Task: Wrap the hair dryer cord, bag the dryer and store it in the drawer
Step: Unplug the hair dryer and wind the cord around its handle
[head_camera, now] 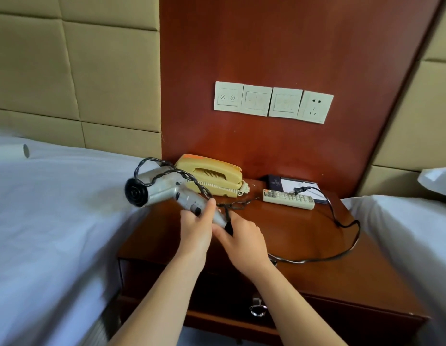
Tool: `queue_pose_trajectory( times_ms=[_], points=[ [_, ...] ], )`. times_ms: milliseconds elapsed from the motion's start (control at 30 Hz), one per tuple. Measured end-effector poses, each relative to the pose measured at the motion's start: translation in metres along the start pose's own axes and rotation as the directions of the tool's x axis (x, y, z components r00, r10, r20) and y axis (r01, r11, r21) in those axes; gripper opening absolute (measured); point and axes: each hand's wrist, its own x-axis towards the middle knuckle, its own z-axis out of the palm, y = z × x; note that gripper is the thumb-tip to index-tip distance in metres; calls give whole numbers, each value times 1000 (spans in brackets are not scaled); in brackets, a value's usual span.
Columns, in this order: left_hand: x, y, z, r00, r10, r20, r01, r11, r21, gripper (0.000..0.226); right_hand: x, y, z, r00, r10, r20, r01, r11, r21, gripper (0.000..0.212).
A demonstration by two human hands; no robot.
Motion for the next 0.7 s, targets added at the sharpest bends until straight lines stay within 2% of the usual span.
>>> queue_pose_trajectory(
  times_ms=[67, 100, 167, 233, 367, 533, 600, 700],
  points=[
    [2, 6, 4, 994, 111, 1, -111, 991, 72, 48, -3, 5, -1, 999, -29, 17, 28, 997, 78, 28],
    [2, 10, 5, 988, 156, 12, -156, 983, 97, 41, -4, 9, -2, 999, -40, 26, 37, 994, 102, 26],
    [1, 16, 6, 970, 236, 52, -241, 958, 154, 30, -7, 16, -6, 996, -56, 68, 49, 994, 98, 20],
    [1, 18, 7, 956, 283, 82, -294, 937, 188, 33, -11, 23, -11, 990, -57, 127, 47, 996, 81, 18],
    [3, 15, 5, 959, 275, 68, -283, 935, 212, 33, -21, 32, -24, 978, -70, 197, 57, 996, 69, 27],
    [8, 14, 1, 977, 209, 41, -213, 952, 221, 36, -32, 51, -33, 977, -32, 209, 59, 990, -125, 39],
    [5, 15, 0, 976, 204, 73, -216, 942, 256, 32, -35, 58, -33, 983, -5, 185, 37, 984, -172, 44],
    [-5, 12, 5, 955, 231, 188, -286, 884, 370, 32, -39, 56, -31, 987, 9, 158, -11, 1000, 13, 45]
  ],
)
